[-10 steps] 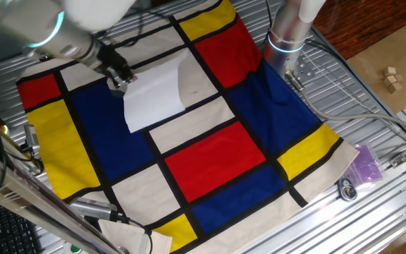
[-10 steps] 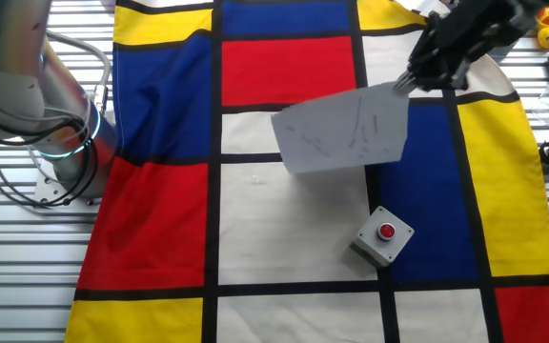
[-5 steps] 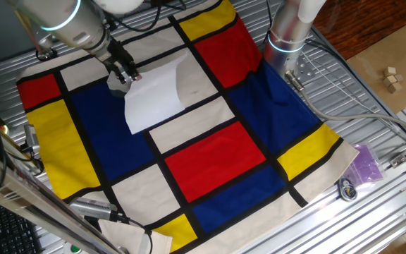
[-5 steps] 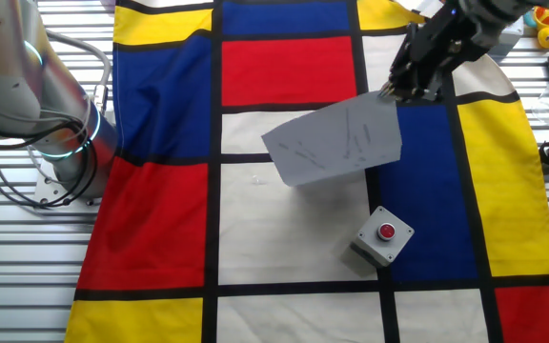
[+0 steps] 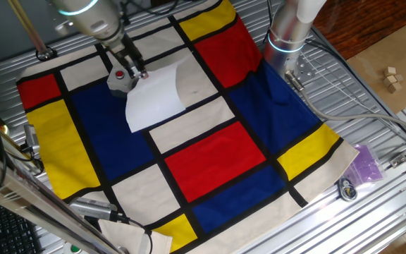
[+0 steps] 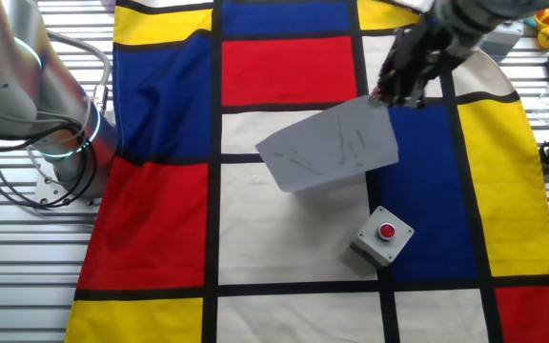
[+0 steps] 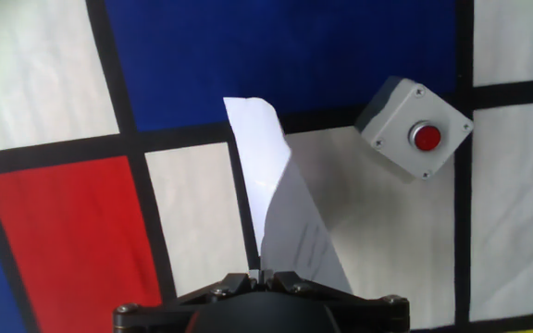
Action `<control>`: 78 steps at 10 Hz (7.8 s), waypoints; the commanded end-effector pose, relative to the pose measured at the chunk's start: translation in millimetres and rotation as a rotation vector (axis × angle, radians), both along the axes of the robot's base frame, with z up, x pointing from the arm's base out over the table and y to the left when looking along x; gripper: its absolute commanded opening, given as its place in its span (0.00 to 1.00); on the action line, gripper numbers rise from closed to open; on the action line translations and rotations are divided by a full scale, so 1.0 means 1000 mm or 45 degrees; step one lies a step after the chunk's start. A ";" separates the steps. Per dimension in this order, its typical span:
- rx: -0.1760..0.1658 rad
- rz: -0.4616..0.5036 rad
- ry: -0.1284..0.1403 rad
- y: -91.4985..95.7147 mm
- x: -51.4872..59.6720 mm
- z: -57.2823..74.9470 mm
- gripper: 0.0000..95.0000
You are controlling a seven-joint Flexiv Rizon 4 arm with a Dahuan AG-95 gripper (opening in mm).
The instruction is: Flip over and spread out the paper that is laid flat on the table
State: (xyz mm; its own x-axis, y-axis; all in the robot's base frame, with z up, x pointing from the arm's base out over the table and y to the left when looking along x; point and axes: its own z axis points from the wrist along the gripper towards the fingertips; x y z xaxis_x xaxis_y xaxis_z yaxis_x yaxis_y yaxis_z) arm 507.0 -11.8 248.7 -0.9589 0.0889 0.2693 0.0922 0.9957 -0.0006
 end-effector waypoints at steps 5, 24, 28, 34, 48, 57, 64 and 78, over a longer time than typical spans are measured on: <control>0.035 -0.013 -0.054 0.000 0.004 0.001 0.00; 0.068 0.213 -0.064 0.000 0.004 0.001 0.00; 0.072 0.210 -0.040 0.000 0.004 0.001 0.00; 0.039 0.045 -0.006 0.051 -0.005 -0.009 0.00; 0.158 -0.169 -0.025 0.097 0.002 -0.013 0.00; 0.236 0.164 -0.053 0.097 0.002 -0.013 0.00; 0.229 -0.019 -0.026 0.119 -0.006 -0.013 0.00; 0.398 -0.221 -0.075 0.186 -0.012 -0.031 0.00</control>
State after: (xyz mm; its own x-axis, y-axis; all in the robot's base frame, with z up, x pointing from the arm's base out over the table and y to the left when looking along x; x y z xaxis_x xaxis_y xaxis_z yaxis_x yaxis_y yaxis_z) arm 496.4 174.1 217.1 -0.9512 0.1740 0.2550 0.2517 0.9152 0.3146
